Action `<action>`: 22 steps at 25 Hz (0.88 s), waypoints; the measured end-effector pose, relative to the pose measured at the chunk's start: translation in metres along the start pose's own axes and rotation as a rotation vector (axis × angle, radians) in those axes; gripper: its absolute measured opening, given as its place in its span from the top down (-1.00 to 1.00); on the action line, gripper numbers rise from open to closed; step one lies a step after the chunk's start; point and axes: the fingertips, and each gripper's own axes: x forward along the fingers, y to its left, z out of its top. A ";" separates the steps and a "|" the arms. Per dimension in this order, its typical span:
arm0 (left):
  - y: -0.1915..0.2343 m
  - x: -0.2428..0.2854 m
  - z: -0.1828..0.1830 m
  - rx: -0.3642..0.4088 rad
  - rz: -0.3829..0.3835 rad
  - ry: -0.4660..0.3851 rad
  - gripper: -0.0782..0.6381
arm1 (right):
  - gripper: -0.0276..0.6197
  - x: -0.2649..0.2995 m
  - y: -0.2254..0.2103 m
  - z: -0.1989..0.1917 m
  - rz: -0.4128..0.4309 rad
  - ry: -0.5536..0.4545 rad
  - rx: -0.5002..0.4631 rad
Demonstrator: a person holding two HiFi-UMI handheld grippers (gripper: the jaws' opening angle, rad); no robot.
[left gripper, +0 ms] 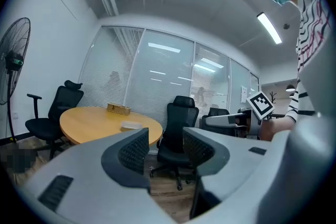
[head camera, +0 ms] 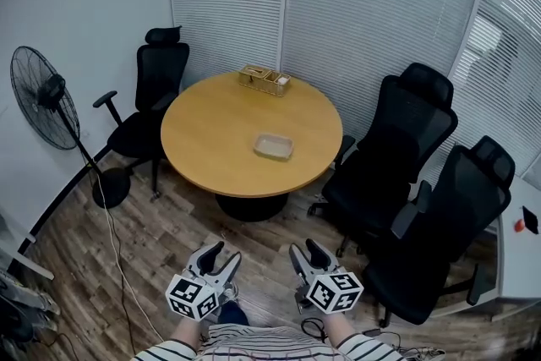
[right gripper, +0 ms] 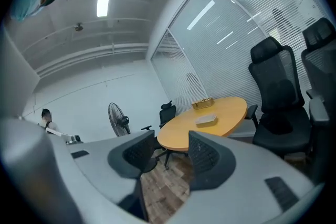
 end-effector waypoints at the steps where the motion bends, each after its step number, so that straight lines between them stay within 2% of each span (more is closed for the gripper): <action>1: 0.007 0.004 0.001 -0.005 0.000 0.000 0.29 | 0.31 0.006 -0.001 0.001 -0.002 0.004 0.002; 22: 0.210 0.121 0.047 -0.034 -0.123 0.037 0.29 | 0.31 0.214 -0.024 0.040 -0.169 -0.030 0.065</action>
